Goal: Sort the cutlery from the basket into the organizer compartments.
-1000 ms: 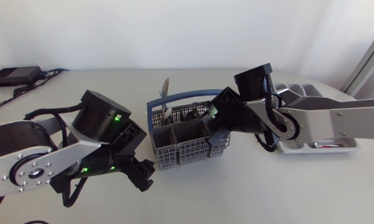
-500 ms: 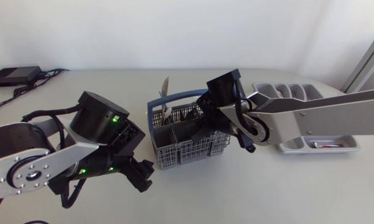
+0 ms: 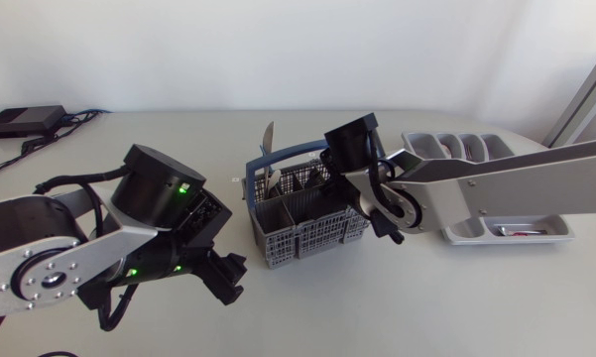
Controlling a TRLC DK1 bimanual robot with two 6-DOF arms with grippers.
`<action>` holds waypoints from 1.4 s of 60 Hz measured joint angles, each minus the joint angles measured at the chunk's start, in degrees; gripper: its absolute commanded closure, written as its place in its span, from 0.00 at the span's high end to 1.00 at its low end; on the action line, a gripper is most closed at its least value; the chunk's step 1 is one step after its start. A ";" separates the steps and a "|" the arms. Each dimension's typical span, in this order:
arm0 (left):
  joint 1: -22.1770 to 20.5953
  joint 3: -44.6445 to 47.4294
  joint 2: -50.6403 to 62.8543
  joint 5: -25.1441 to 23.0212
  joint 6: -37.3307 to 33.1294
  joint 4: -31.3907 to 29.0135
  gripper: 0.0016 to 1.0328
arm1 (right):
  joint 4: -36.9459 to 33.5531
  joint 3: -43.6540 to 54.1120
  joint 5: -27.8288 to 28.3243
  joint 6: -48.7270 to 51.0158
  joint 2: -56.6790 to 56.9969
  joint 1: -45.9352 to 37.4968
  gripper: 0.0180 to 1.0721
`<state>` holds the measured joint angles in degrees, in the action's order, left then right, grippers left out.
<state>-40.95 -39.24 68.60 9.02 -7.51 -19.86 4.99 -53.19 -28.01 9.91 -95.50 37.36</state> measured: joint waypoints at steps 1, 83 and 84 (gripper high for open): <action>0.00 0.00 0.00 0.00 0.00 0.00 0.80 | 0.00 0.00 -0.20 -0.15 0.00 -0.04 0.40; -1.22 0.00 0.02 0.00 0.00 0.02 0.80 | 0.22 0.42 -1.86 -2.45 1.51 -1.77 0.40; -1.22 0.00 0.02 0.00 0.00 0.02 0.80 | 0.35 0.37 -1.86 -2.45 1.36 -1.77 0.40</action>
<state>-42.17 -39.24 68.62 9.02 -7.51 -19.84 5.34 -52.82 -29.87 7.46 -94.15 35.59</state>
